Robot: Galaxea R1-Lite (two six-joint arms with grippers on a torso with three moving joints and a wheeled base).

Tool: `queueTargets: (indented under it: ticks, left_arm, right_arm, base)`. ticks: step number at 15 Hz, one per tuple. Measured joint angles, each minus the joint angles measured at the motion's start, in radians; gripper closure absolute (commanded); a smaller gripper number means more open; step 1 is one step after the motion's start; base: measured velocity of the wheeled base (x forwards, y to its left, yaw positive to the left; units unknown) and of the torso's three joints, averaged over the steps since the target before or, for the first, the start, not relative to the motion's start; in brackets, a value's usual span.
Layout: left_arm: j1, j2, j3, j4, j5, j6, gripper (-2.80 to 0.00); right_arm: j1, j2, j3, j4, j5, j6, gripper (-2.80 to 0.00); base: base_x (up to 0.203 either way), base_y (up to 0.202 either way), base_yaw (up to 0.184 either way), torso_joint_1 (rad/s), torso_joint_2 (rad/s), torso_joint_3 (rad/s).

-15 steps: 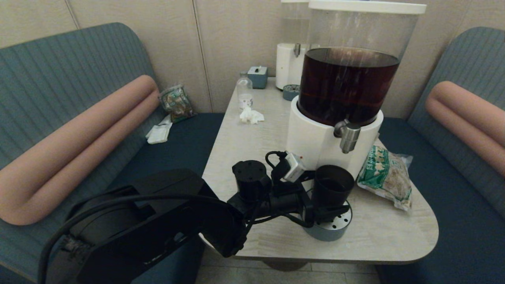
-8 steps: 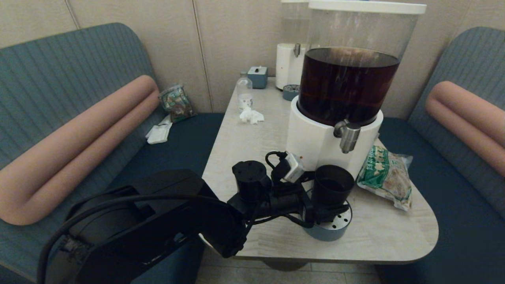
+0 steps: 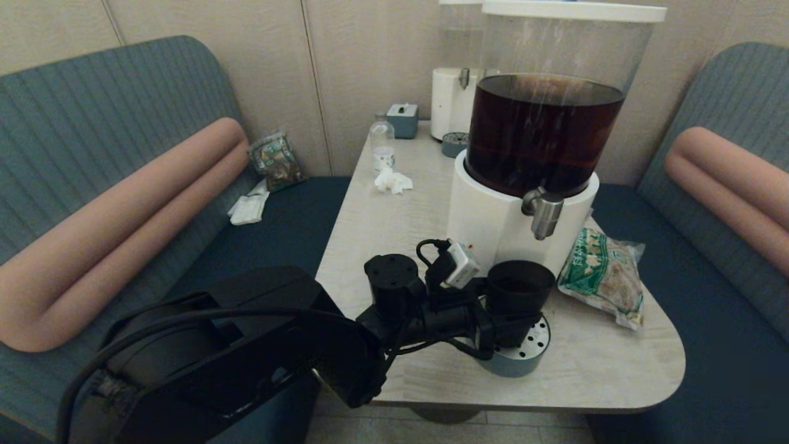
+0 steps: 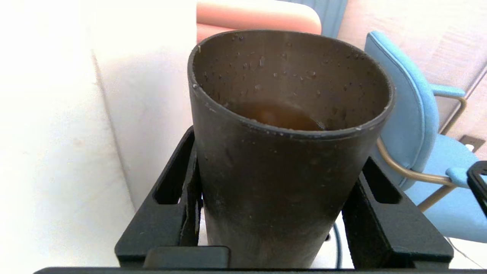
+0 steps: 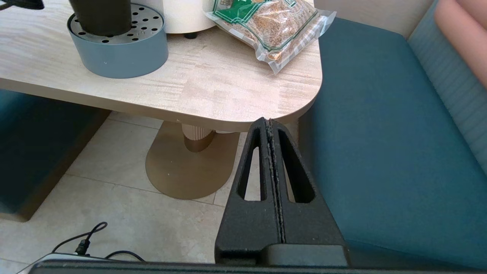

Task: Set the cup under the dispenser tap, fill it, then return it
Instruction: Place the cup next to the water dispenser

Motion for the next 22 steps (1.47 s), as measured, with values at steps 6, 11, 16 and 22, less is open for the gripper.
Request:
queueTargets:
  ticks: [6,11,16,22]
  left_arm:
    - [-0.001,-0.035,0.037,0.000,0.004,-0.009,0.00]
    - [0.003,-0.071,0.053,-0.017,0.025,-0.026,0.00]
    - [0.031,-0.109,0.122,-0.032,0.039,-0.029,0.00]
    - [0.111,-0.179,0.232,-0.060,0.041,-0.036,0.00]
  right_arm:
    - [0.000,0.000,0.000,0.000,-0.001,0.000,0.00]
    - [0.000,0.000,0.000,0.000,0.000,0.000,0.00]
    - [0.000,0.000,0.000,0.000,0.000,0.000,0.00]
    - [0.000,0.000,0.000,0.000,0.000,0.000,0.00]
  base:
    - [0.000,0.000,0.000,0.000,0.00,0.000]
    - [0.000,0.000,0.000,0.000,0.00,0.000]
    - [0.000,0.000,0.000,0.000,0.00,0.000]
    - [0.000,0.000,0.000,0.000,0.00,0.000]
